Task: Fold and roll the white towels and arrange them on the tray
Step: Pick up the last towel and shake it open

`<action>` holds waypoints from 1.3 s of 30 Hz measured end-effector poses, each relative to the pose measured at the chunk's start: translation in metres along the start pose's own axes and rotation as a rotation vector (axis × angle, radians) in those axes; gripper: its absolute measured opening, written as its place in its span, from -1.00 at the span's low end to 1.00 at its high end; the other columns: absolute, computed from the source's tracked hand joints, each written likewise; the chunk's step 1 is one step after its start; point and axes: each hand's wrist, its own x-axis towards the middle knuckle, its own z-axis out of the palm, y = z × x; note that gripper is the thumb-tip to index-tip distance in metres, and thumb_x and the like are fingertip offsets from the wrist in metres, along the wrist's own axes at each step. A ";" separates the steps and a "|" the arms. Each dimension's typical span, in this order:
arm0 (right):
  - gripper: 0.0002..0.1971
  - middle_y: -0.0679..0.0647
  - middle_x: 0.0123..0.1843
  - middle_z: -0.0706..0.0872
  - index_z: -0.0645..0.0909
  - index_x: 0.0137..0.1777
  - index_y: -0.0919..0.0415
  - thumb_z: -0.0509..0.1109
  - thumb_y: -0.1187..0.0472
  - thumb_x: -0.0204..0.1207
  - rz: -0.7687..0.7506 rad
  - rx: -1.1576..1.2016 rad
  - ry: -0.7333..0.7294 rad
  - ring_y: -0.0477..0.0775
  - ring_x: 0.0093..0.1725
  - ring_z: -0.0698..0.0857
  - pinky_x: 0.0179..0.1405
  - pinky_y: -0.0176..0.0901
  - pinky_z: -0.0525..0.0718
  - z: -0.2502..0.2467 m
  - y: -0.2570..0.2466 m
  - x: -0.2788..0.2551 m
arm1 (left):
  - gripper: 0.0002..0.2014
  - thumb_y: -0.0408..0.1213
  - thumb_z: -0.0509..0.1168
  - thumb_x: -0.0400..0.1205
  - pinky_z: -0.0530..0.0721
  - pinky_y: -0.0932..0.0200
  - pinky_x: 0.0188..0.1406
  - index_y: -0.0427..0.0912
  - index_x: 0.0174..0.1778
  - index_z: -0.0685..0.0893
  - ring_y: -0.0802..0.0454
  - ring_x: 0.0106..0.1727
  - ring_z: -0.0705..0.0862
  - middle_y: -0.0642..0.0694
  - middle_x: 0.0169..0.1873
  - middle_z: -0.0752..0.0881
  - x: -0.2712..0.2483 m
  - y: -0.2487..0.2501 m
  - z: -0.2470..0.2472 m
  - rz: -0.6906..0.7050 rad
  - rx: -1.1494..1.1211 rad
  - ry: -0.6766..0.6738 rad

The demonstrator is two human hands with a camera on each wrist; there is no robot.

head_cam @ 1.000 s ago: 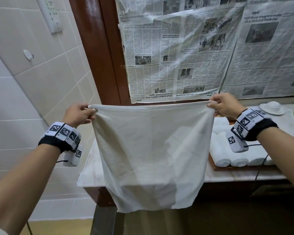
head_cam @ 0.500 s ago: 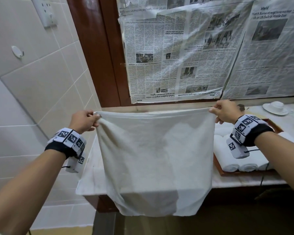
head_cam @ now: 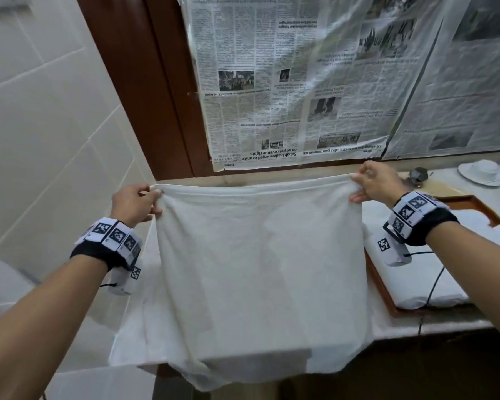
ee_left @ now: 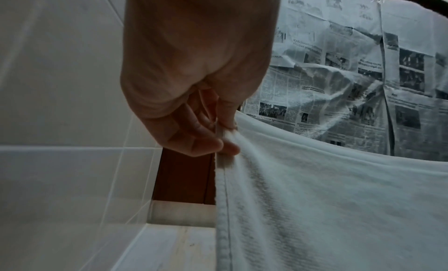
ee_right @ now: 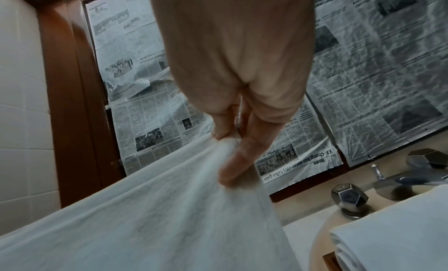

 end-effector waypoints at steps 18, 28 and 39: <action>-0.88 0.35 -0.19 0.78 0.54 -0.10 0.17 0.40 0.23 0.65 0.037 0.001 -0.025 0.27 -0.25 0.85 -0.02 0.31 0.80 0.067 0.041 0.173 | -0.88 -0.20 0.40 0.67 0.83 -0.13 -0.19 -0.15 0.04 0.75 -0.21 -0.26 0.84 -0.27 -0.21 0.78 0.134 -0.029 0.097 -0.145 -0.017 0.112; -0.85 0.24 -0.31 0.79 0.55 -0.19 0.13 0.39 0.25 0.62 0.166 -0.027 0.025 0.26 -0.32 0.84 0.02 0.27 0.80 0.124 0.100 0.236 | -0.91 -0.13 0.41 0.63 0.84 -0.16 -0.11 -0.05 -0.12 0.75 -0.17 -0.27 0.85 -0.19 -0.30 0.79 0.197 -0.079 0.154 -0.273 0.020 0.049; -0.91 0.31 -0.21 0.80 0.58 -0.14 0.20 0.36 0.26 0.61 0.232 -0.086 0.128 -0.14 -0.55 0.73 -0.38 -0.55 0.62 0.169 0.127 0.281 | -0.84 -0.03 0.40 0.55 0.83 -0.09 -0.02 0.00 -0.07 0.77 -0.18 -0.27 0.82 -0.13 -0.36 0.82 0.246 -0.106 0.199 -0.367 0.190 0.071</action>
